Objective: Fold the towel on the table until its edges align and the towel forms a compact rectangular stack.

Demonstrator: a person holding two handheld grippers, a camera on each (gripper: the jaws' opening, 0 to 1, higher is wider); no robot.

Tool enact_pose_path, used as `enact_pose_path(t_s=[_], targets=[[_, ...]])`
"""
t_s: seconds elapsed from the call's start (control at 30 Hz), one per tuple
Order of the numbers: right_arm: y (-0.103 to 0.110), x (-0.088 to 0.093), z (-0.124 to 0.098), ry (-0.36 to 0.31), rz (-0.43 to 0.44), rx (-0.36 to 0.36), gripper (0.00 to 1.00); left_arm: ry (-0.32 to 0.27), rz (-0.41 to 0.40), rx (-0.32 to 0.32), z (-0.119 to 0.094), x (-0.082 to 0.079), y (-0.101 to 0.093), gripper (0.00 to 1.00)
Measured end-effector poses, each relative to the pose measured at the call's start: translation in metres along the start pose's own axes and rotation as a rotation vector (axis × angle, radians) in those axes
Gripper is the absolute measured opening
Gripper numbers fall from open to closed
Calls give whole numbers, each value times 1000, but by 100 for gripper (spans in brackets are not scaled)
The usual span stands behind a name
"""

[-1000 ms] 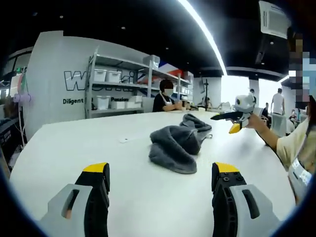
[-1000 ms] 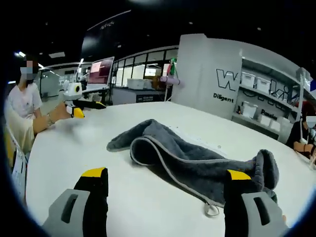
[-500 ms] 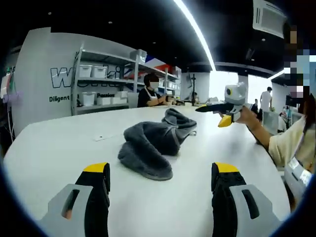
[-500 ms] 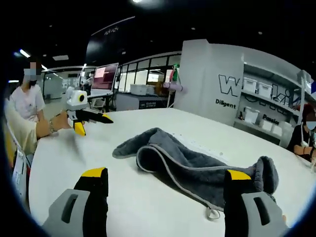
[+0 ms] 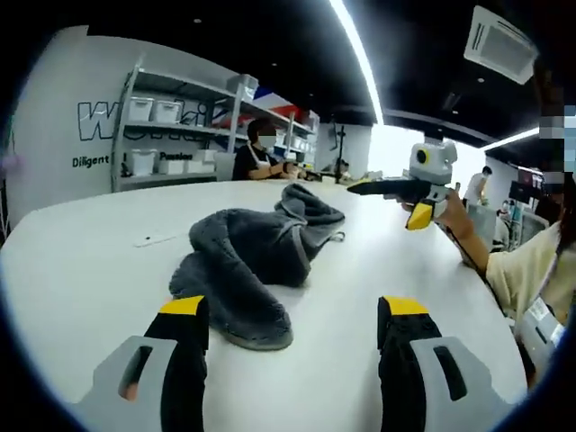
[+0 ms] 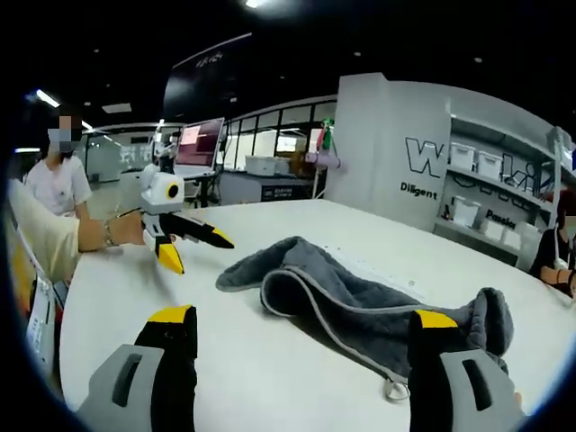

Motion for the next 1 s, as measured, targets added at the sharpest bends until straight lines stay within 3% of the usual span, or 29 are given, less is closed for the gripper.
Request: enact_pose_path(t_s=[0.2, 0.3, 0.53, 0.67, 1.0], targets=[[-2, 0, -1, -10, 15, -1, 99, 41, 36, 32, 14, 4, 2, 60], [-1, 0, -2, -10, 10, -1, 99, 74, 52, 22, 18, 10, 4, 58], [-1, 0, -1, 0, 5, -12, 99, 130, 55, -13, 16, 22, 10, 31], [-1, 1, 0, 5, 7, -17, 99, 131, 56, -25, 14, 22, 15, 26], [1, 3, 1, 15, 6, -19, 99, 164, 206, -30, 12, 24, 14, 6]])
Point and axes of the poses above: the point that each gripper's makers call its tool centre point, and the gripper's own axes: z roughly forward along the fingers, y roughly to its left, x roughly out of its underside, the point moved 9 cm from there along -z, roughly backward along the fingers, and after that the axes turned 11 degrees about -y, right-handed, at the moved point
